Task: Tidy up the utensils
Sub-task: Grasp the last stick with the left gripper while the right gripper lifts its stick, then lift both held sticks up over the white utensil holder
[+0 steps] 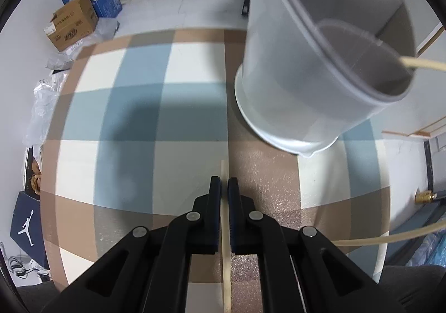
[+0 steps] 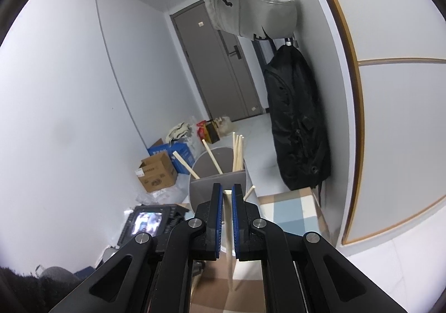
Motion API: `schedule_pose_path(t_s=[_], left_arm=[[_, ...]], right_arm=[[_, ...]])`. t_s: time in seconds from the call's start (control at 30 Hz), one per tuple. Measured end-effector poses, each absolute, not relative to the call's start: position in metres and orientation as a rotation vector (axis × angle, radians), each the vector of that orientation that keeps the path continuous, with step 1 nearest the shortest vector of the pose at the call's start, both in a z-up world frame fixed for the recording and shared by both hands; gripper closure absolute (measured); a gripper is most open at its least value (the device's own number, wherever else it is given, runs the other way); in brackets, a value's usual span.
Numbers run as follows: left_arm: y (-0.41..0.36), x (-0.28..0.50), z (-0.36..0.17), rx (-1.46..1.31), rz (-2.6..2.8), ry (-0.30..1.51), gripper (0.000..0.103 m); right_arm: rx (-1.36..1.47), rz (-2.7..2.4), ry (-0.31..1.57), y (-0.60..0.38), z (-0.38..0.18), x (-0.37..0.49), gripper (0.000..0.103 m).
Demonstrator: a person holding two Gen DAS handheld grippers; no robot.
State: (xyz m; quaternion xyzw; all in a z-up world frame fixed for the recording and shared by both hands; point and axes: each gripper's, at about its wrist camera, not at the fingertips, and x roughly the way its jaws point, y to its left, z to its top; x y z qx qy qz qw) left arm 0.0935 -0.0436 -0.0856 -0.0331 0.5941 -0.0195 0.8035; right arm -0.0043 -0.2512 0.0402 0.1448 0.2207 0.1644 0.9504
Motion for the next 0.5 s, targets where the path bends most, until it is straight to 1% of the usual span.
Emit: schedule_pose_path(t_s=[0.13, 0.33, 0.5], left_arm=[[-0.043, 0.081, -0.064, -0.092, -0.055, 1.192, 0.102], [-0.041, 0.053, -0.020, -0.146, -0.108, 1.018, 0.102], [-0.051, 0.034, -0.002, -0.134, -0.149, 0.894, 0.102]], right_arm=[[0.297, 0.328, 0.452, -0.253, 0.039, -0.004, 0.098], [0.288, 0.320, 0.446, -0.252, 0.040, -0.005, 0.098], [0.267, 0.321, 0.441, -0.247, 0.039, -0.006, 0.098]])
